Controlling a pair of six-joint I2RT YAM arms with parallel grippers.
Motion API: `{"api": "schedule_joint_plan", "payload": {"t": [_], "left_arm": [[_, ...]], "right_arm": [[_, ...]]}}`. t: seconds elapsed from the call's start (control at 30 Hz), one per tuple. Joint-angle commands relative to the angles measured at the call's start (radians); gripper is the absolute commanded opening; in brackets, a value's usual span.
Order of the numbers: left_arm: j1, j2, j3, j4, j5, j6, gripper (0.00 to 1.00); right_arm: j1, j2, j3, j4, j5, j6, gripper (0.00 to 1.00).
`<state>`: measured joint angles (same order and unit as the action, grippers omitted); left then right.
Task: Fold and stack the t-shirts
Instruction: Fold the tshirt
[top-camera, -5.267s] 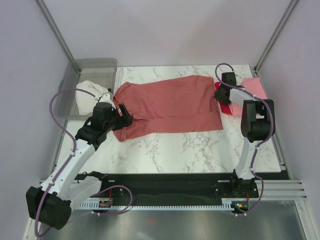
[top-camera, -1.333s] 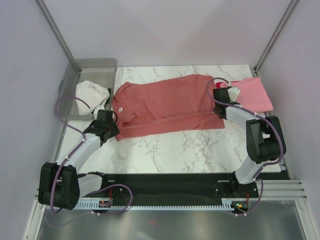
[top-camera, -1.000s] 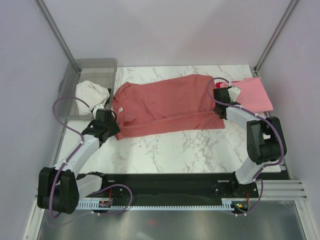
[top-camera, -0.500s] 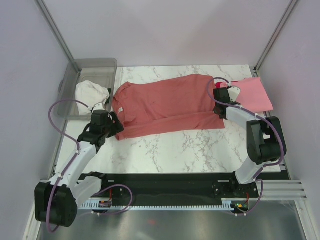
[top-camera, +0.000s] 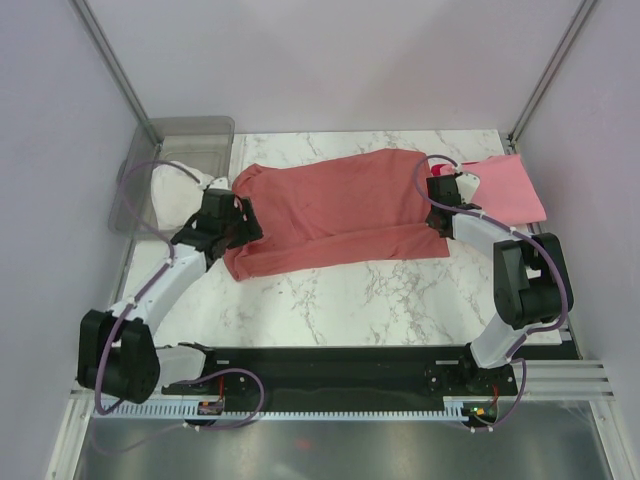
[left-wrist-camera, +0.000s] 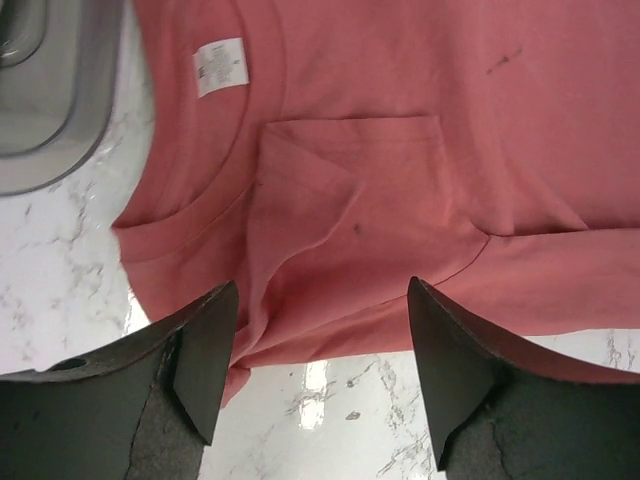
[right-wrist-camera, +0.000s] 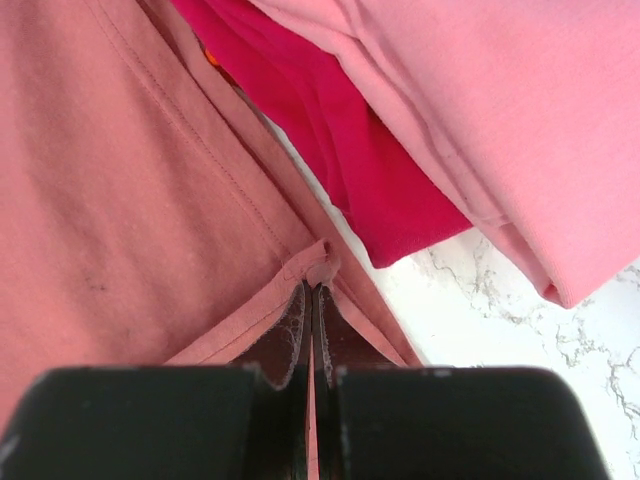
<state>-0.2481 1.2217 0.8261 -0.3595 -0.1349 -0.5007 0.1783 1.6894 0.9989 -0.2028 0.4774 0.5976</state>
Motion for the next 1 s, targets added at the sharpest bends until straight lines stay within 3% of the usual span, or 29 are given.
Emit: {"api": "schedule_joint_plan", "payload": {"t": [0.0, 0.2, 0.23, 0.33, 0.5, 0.87, 0.97], "left_arm": [[-0.040, 0.097, 0.122, 0.039, 0.017, 0.100, 0.75], [-0.077, 0.317, 0.257, 0.002, 0.020, 0.197, 0.74], [-0.088, 0.338, 0.271, -0.007, 0.006, 0.232, 0.67], [-0.161, 0.430, 0.317, -0.010, -0.126, 0.325, 0.57], [-0.232, 0.583, 0.412, -0.071, -0.302, 0.367, 0.56], [-0.230, 0.674, 0.453, -0.102, -0.391, 0.333, 0.53], [-0.226, 0.691, 0.458, -0.114, -0.396, 0.329, 0.45]], "right_arm": [[-0.005, -0.011, 0.007, 0.011, -0.005, -0.012, 0.00], [-0.005, -0.007, 0.009, 0.011, -0.013, -0.013, 0.00], [-0.007, -0.007, 0.010, 0.009, -0.014, -0.013, 0.00], [-0.005, -0.002, 0.012, 0.011, -0.022, -0.015, 0.00], [-0.005, -0.008, 0.010, 0.011, -0.022, -0.018, 0.00], [-0.005, 0.000, 0.014, 0.010, -0.025, -0.019, 0.00], [-0.005, 0.000, 0.014, 0.011, -0.026, -0.019, 0.00]]}}
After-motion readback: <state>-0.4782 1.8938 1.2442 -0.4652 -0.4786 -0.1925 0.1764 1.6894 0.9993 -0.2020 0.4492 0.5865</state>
